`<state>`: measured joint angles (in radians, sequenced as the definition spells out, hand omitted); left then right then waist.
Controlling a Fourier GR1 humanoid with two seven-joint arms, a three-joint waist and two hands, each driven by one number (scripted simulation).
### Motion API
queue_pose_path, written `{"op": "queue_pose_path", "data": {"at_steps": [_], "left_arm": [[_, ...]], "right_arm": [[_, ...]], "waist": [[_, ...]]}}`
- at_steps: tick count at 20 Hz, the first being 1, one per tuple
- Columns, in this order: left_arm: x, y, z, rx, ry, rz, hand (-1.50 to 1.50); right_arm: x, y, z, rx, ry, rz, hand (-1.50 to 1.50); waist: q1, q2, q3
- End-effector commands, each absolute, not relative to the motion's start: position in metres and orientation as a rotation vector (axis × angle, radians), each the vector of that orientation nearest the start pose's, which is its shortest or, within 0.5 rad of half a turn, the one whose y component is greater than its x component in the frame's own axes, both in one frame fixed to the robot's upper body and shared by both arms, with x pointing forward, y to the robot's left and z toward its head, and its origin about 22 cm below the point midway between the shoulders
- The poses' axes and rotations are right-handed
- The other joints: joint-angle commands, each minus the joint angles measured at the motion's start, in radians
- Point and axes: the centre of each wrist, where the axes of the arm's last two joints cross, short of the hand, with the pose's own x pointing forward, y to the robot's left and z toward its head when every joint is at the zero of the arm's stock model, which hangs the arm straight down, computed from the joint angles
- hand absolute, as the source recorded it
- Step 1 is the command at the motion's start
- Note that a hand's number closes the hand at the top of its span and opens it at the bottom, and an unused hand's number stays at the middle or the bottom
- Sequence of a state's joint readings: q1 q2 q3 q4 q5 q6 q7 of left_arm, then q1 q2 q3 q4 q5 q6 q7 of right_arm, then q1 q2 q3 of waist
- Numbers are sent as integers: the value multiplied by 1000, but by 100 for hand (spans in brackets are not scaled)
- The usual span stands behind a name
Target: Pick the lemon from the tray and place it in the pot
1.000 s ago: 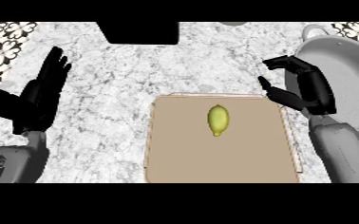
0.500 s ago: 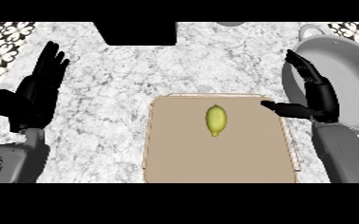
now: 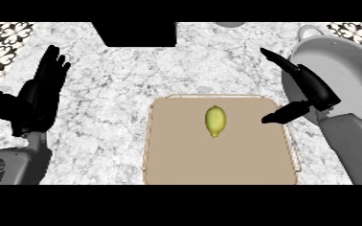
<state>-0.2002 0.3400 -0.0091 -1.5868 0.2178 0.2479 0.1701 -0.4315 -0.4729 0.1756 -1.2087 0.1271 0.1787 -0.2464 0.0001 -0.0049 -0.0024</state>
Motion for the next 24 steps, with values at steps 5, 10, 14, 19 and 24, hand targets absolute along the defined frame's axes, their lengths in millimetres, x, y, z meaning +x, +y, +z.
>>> {"op": "queue_pose_path", "data": {"at_steps": [5, 10, 14, 19, 24], "left_arm": [[278, 290, 90, 192, -1617, 64, 0], [276, 281, 85, 206, -1613, 68, 0], [282, 279, 94, 190, -1610, 61, 0], [295, 280, 81, 198, -1620, 57, 0], [286, 263, 73, 187, -1590, 84, 0]], "right_arm": [[346, -221, 90, -189, -1420, 1157, -150], [331, -186, 87, -184, -1367, 1166, -150], [329, -180, 81, -172, -1363, 1146, -150], [326, -169, 53, -208, -1312, 1182, -150], [322, -162, 53, -296, -1254, 1166, -150]], "waist": [[11, 1, 1], [3, 3, 2], [1, 4, 2], [1, 6, 2], [1, 5, 2]]}}
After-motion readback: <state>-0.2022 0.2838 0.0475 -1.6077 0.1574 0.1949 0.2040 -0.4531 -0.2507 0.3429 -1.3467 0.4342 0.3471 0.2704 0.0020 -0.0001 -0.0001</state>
